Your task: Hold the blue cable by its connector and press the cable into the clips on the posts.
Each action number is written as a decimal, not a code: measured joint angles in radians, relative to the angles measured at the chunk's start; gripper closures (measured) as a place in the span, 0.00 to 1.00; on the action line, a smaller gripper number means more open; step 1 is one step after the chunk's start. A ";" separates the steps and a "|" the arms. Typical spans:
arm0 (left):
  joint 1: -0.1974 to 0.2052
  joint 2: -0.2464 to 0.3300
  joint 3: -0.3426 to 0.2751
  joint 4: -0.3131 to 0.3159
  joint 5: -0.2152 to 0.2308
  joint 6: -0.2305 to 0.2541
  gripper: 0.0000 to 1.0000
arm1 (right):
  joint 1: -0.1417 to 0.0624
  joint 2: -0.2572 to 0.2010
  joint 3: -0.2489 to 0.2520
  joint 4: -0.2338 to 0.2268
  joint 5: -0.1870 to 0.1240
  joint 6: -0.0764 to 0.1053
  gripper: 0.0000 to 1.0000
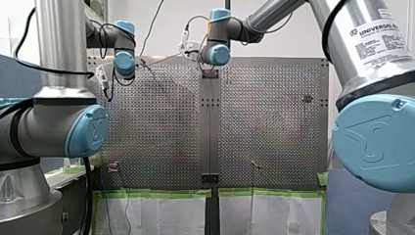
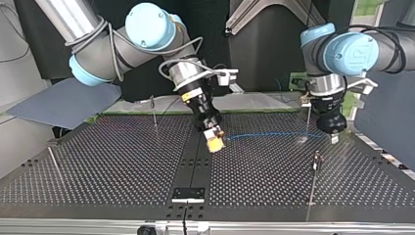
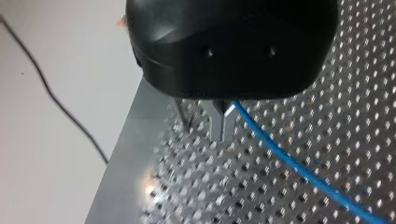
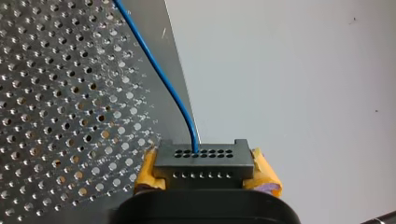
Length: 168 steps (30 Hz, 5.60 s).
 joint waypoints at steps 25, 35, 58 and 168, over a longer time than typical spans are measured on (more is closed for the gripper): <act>0.165 -0.002 0.076 0.008 0.157 -0.021 1.00 | -0.005 0.030 -0.006 -0.002 0.016 0.003 1.00; 0.161 -0.030 0.079 0.010 0.201 -0.020 1.00 | -0.019 0.032 -0.007 -0.002 0.025 0.006 1.00; 0.160 -0.047 0.078 0.032 0.246 -0.030 1.00 | 0.001 0.034 -0.035 0.004 0.000 -0.019 1.00; 0.129 -0.202 0.261 0.025 0.267 -0.102 0.32 | -0.194 0.175 -0.155 0.059 -0.044 -0.023 1.00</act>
